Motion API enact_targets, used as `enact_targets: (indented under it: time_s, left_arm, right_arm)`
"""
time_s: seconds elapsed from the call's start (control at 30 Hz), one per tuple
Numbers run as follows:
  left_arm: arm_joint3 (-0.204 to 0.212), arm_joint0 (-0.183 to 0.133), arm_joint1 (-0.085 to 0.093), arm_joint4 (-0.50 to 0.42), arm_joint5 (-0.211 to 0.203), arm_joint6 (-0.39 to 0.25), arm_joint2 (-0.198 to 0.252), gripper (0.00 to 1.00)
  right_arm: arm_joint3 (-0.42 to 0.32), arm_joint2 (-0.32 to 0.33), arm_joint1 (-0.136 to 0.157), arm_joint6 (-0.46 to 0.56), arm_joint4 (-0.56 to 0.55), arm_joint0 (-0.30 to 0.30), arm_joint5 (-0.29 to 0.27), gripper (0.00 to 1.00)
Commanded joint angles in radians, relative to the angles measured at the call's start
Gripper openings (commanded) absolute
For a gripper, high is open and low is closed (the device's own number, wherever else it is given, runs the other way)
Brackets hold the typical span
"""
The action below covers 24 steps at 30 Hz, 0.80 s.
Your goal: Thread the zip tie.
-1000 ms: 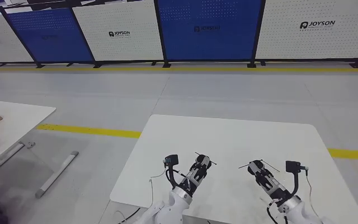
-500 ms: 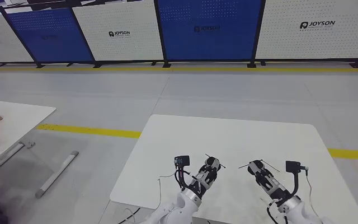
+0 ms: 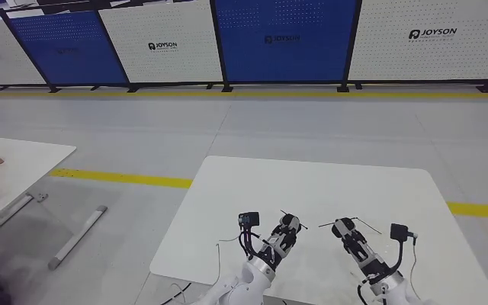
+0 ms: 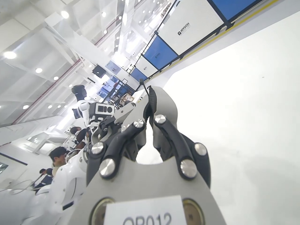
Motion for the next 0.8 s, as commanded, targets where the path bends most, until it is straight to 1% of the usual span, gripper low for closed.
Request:
enact_targets:
  time_s: [0.0,0.5,0.57,0.67,0.77]
  left_arm:
    - [0.0,0.0,0.0,0.0,0.0,0.0,0.0,0.0]
    - [0.001,0.0,0.0,-0.005,0.001,0.0,-0.001,0.0]
    - [0.004,-0.003,-0.003,-0.014,0.025,0.014,-0.006,0.0]
    - [0.013,-0.011,-0.008,-0.013,0.047,0.027,0.001,0.0]
    - [0.02,-0.019,-0.012,-0.011,0.054,0.034,0.008,0.0]
  right_arm:
    - [-0.001,-0.007,-0.002,0.002,-0.003,0.001,0.005,0.0]
    - [-0.001,-0.007,-0.002,0.002,-0.003,0.001,0.005,0.0]
    - [-0.001,-0.007,-0.002,0.002,-0.003,0.001,0.005,0.0]
    - [-0.001,-0.007,-0.002,0.002,-0.003,0.001,0.005,0.0]
    - [-0.001,-0.007,-0.002,0.002,-0.003,0.001,0.005,0.0]
